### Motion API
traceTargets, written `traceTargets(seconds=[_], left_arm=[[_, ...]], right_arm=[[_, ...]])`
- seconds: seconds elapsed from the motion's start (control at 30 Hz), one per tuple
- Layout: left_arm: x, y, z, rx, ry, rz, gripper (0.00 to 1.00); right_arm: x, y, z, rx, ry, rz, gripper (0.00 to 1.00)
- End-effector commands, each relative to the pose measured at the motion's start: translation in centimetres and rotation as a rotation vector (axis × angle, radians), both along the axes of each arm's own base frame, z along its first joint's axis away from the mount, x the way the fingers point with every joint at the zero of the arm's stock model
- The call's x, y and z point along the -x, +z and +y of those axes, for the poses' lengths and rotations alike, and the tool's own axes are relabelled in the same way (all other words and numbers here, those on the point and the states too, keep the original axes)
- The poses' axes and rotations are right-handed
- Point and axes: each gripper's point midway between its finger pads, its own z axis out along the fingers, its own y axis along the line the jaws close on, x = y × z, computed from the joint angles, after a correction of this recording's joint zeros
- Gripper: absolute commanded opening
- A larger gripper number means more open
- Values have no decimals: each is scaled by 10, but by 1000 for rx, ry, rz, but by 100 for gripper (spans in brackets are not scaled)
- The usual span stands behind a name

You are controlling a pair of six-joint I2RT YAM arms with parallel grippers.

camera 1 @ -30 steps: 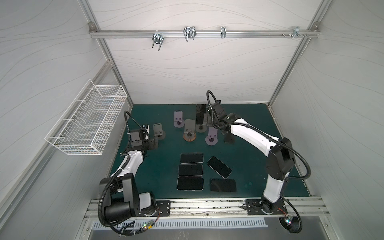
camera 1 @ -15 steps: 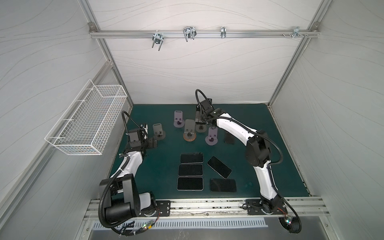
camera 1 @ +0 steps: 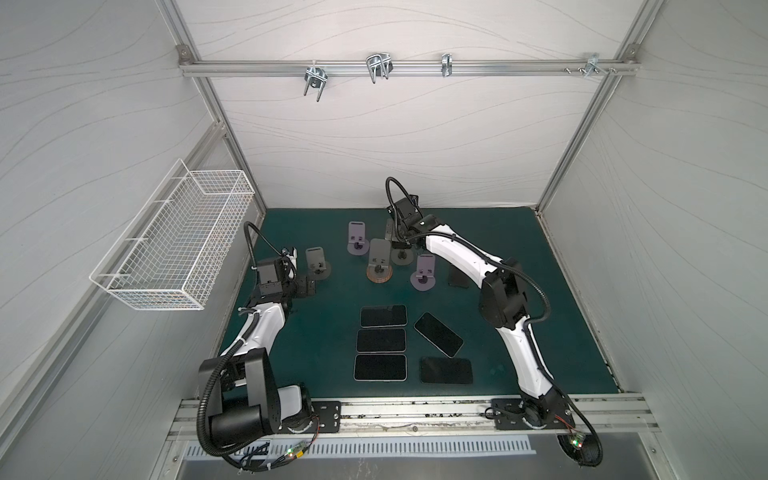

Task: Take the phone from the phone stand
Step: 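Lower the right gripper around the top of the black phone and close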

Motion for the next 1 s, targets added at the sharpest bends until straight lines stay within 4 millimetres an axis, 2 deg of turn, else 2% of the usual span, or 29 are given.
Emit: traceTargets(seconds=[0.0, 0.33, 0.63, 0.83, 0.97], left_arm=[[-5, 12, 1, -12, -11, -51, 98], [-6, 11, 1, -11, -10, -45, 98], [-6, 11, 1, -8, -13, -43, 97], [-7, 11, 1, -9, -12, -40, 97], [-7, 10, 2, -9, -10, -36, 97]], right_arm=[[-5, -3, 5, 3, -12, -16, 98], [-15, -8, 8, 3, -36, -43, 95], [-24, -14, 11, 10, -50, -64, 85], [-27, -11, 9, 15, -57, -77, 72], [-25, -8, 12, 5, -50, -78, 71]])
